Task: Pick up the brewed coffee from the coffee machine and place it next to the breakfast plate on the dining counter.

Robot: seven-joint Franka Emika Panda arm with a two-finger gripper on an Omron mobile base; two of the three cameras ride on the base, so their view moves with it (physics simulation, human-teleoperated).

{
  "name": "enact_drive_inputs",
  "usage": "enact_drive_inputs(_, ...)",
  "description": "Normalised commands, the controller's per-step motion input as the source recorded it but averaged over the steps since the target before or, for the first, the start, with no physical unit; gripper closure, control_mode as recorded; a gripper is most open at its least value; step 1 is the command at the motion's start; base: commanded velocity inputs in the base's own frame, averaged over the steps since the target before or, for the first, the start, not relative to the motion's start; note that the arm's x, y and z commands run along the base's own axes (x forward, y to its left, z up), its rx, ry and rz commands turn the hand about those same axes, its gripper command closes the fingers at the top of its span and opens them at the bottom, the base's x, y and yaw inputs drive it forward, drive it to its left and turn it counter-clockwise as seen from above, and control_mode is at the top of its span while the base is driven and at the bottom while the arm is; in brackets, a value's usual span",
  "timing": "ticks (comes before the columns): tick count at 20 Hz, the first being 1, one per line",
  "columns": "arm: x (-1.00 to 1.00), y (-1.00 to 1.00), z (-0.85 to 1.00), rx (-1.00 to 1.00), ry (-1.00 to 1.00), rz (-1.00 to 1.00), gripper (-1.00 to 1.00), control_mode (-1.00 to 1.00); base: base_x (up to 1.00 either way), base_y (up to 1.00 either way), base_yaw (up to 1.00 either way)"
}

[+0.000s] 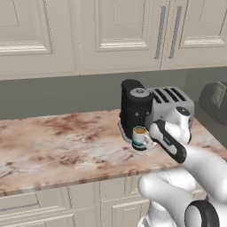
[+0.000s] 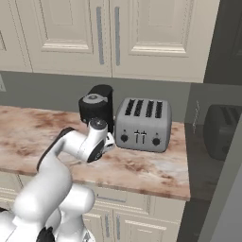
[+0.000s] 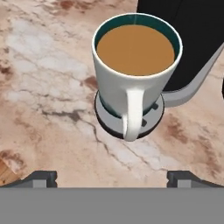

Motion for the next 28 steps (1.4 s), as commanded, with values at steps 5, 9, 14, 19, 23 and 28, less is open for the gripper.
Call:
enact_drive_inputs(5, 0.25, 0.00, -0.15, 0.00, 0.00, 0.06, -1.00, -1.00, 0.00, 0.00, 0.00)
enact_drive_inputs(9, 0.27, 0.00, -0.06, 0.00, 0.01, 0.04, -1.00, -1.00, 0.00, 0.00, 0.00)
enact_drive_inputs(14, 0.20, 0.00, 0.00, 0.00, 0.00, 0.01, -1.00, -1.00, 0.00, 0.00, 0.00)
enact_drive_inputs(19, 0.05, 0.00, -0.02, 0.00, 0.00, 0.00, -1.00, -1.00, 0.00, 0.00, 0.00)
enact_drive_inputs(23, 0.00, 0.00, -0.07, 0.00, 0.00, 0.00, -1.00, -1.00, 0.00, 0.00, 0.00)
enact_drive_inputs(28, 0.02, 0.00, -0.11, 0.00, 0.00, 0.01, -1.00, -1.00, 0.00, 0.00, 0.00)
